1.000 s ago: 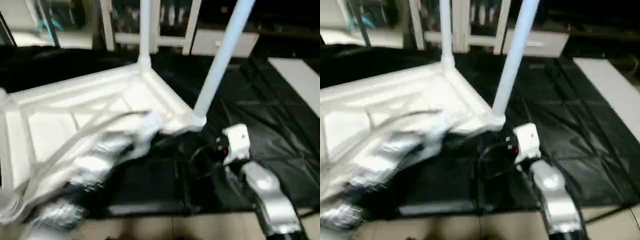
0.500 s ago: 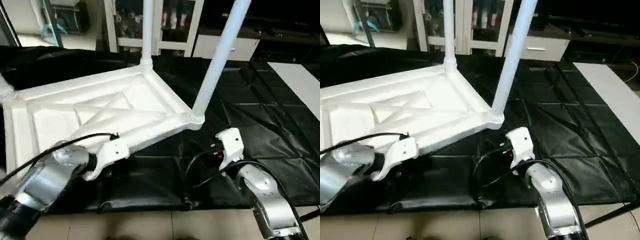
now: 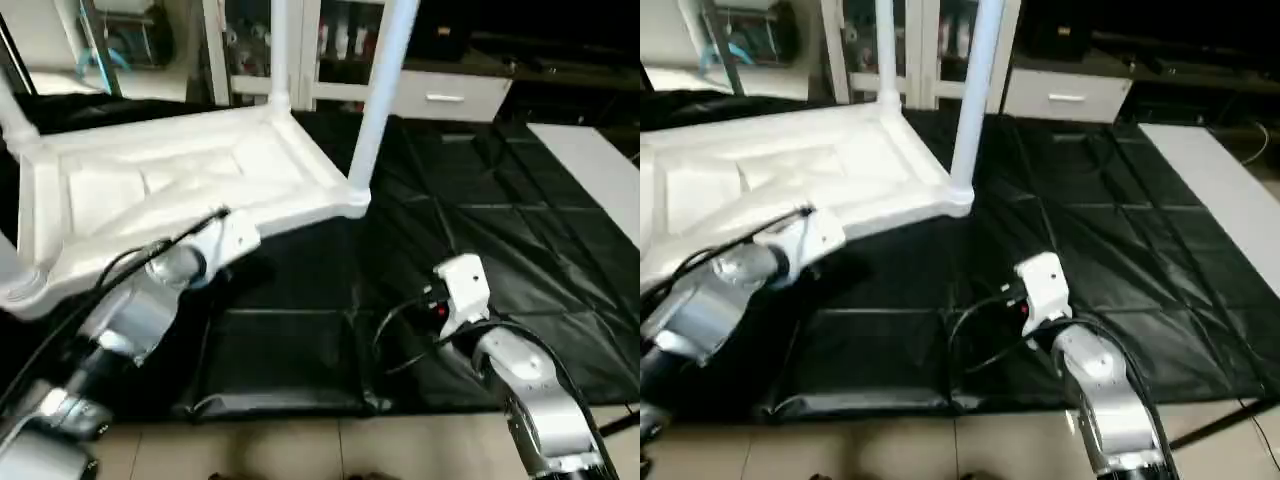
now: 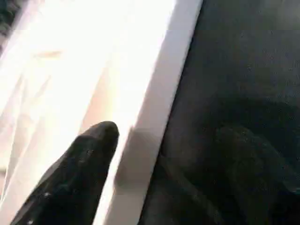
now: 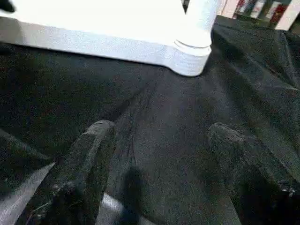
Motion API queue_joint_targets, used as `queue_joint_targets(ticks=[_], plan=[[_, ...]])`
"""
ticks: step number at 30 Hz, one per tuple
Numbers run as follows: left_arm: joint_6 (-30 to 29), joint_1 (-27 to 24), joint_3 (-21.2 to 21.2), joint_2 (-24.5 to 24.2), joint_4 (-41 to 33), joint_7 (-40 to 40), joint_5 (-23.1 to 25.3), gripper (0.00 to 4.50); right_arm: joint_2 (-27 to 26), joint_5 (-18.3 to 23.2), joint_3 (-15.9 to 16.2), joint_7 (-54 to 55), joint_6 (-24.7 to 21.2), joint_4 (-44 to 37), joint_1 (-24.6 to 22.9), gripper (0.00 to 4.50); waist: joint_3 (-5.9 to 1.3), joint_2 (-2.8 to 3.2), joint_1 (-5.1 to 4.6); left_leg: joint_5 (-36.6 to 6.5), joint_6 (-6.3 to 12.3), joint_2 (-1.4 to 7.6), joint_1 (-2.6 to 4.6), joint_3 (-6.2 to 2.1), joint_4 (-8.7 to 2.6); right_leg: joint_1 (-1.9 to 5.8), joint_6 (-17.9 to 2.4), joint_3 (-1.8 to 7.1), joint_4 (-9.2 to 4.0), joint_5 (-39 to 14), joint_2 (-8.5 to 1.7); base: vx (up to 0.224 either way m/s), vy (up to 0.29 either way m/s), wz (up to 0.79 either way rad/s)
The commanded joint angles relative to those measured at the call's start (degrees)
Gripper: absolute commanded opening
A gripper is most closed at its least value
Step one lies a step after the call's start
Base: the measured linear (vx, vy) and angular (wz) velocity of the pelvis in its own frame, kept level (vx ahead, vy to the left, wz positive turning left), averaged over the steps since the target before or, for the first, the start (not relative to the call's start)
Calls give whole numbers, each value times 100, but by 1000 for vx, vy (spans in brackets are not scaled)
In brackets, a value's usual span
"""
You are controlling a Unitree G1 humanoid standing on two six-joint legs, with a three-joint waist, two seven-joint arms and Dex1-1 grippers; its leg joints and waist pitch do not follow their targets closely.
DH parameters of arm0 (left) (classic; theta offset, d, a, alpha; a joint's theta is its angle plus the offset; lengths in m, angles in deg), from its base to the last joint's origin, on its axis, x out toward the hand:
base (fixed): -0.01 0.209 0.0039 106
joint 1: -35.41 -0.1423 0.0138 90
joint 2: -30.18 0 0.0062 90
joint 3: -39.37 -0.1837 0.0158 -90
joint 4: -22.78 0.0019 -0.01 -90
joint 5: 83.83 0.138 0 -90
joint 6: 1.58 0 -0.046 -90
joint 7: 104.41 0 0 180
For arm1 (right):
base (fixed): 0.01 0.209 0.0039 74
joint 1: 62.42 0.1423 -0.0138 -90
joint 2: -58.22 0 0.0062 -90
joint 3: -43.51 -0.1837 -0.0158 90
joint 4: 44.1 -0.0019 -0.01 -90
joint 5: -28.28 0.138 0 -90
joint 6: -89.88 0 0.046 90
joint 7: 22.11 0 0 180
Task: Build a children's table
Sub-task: Rotate leg to tighten, then rotate table base
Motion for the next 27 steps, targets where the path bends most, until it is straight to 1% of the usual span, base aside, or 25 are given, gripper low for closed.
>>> queue_joint_targets(ticks=[1,2,3,4,5,6,7,8,9,10,11,12,13,14,15,17,18,19,20,21,22,23,25,26,27], plan=[[43,-61,143,106,-232,17,-205,412,27,21,-124,47,-9,-156,-46,344,-376,123,9,-1225,-15,46,47,-2,-413,316,-1076,135,-300,-677,-110,0,0,0],[27,-118,231,175,-337,59,-302,419,27,24,-126,49,-5,-170,-57,344,-387,128,5,-1019,41,38,37,7,-396,337,-1190,137,-252,-316,-100,0,0,0],[-89,-397,713,547,-817,155,-920,421,17,73,-164,47,2,-227,-87,344,-397,133,27,-867,70,42,47,14,-380,357,-1330,136,-204,-45,-119,0,0,0],[218,-818,1190,827,-1384,491,-1781,434,-8,163,-203,18,18,-303,-128,344,-379,103,18,-829,127,40,13,22,-390,371,-1358,136,-234,8,-112,0,0,0],[324,-934,1315,897,-1533,581,-2029,434,-15,189,-214,10,22,-325,-140,344,-385,109,50,-777,154,49,-5,8,-382,410,-1516,136,-199,130,-167,0,0,0],[420,-1131,1491,951,-1748,670,-2347,443,-26,236,-221,-20,33,-359,-155,344,-381,133,60,-929,203,58,45,36,-381,353,-1533,122,-227,8,-128,0,0,0],[546,-1309,1653,980,-1877,652,-2606,443,-34,289,-210,-75,52,-394,-165,344,-361,125,25,-1055,252,59,33,42,-395,339,-1494,122,-252,-124,-106,0,0,0],[572,-1418,1832,1064,-1947,559,-2756,443,-35,322,-190,-124,71,-424,-173,344,-344,154,10,-1322,266,65,34,40,-418,335,-1380,113,-289,-459,-94,0,0,0],[769,-1709,2212,1193,-2095,316,-2947,443,-48,423,-142,-255,98,-508,-187,344,-321,171,2,-1574,212,70,38,31,-436,338,-1248,111,-329,-844,-99,0,0,0],[769,-1709,2212,1193,-2095,316,-2947,443,-48,423,-142,-255,98,-508,-187,344,-317,159,-2,-1690,191,76,36,22,-438,344,-1194,107,-347,-1022,-109,0,0,0],[912,-1874,2400,1248,-2166,180,-3007,443,-57,503,-101,-360,117,-581,-202,344,-292,195,-2,-1930,139,68,44,9,-455,326,-1001,103,-393,-1508,-106,0,0,0],[1035,-2512,2806,1303,-2488,345,-3232,443,-60,593,-26,-515,147,-711,-240,344,-271,192,-15,-2061,89,75,24,-13,-474,319,-801,110,-437,-1897,-123,0,0,0],[1035,-2512,2806,1303,-2488,345,-3232,443,-60,593,-26,-515,147,-711,-240,344,-268,188,-23,-2076,76,77,5,-21,-482,322,-742,110,-443,-1985,-120,0,0,0],[1369,-2801,3094,1310,-2464,317,-3185,443,-51,617,4,-583,160,-755,-255,344,-255,201,-20,-2166,58,74,17,-21,-495,289,-663,104,-460,-2161,-101,0,0,0],[1895,-3112,3478,1289,-2340,287,-3158,443,-41,645,34,-655,169,-795,-272,344,-260,213,-24,-2247,60,67,60,-16,-474,241,-589,115,-502,-2241,-86,0,0,0],[2248,-3251,3762,1226,-2124,272,-3215,443,-44,655,41,-661,171,-800,-278,344,-260,239,-18,-2299,24,61,51,-39,-498,247,-515,110,-506,-2258,-74,0,0,0],[2362,-3331,3908,1184,-2013,294,-3303,443,-45,662,40,-659,170,-804,-282,344,-259,249,-8,-2402,14,52,92,-43,-494,208,-488,111,-521,-2274,-57,0,0,0],[2400,-3410,4018,1134,-1948,333,-3361,443,-43,669,34,-662,171,-800,-281,344,-257,258,-2,-2461,-3,58,108,-44,-498,194,-496,113,-516,-2267,-54,0,0,0],[2471,-3498,4149,1085,-1877,384,-3435,443,-39,678,24,-672,174,-795,-279,344,-244,262,27,-2567,-23,60,127,-48,-501,173,-509,114,-521,-2298,-53,0,0,0],[2489,-3537,4200,1067,-1863,416,-3475,443,-36,684,18,-681,176,-791,-277,344,-220,257,23,-2717,-52,62,119,-61,-525,175,-479,110,-524,-2453,-55,0,0,0],[2354,-3602,4338,1038,-1852,537,-3681,443,-27,699,6,-692,182,-783,-274,344,-211,258,23,-2791,-72,64,121,-68,-535,175,-453,107,-532,-2546,-57,0,0,0],[2361,-3656,4508,973,-1785,664,-3829,443,-15,715,-12,-711,192,-774,-268,344,-211,267,33,-2869,-109,59,141,-75,-536,162,-446,114,-546,-2656,-74,0,0,0],[2411,-3710,4654,900,-1704,774,-3933,443,-5,729,-27,-729,201,-766,-264,344,-211,270,27,-2906,-133,55,128,-93,-549,179,-413,113,-547,-2706,-81,0,0,0],[2584,-3783,4861,765,-1506,882,-4010,443,8,740,-46,-758,215,-756,-260,344,-216,265,22,-2882,-132,51,121,-104,-550,190,-386,111,-549,-2688,-87,0,0,0],[2632,-3811,4938,710,-1409,927,-4054,443,17,748,-49,-767,221,-753,-260,344,-221,266,6,-2852,-131,46,104,-103,-557,199,-368,115,-541,-2656,-86,0,0,0]])
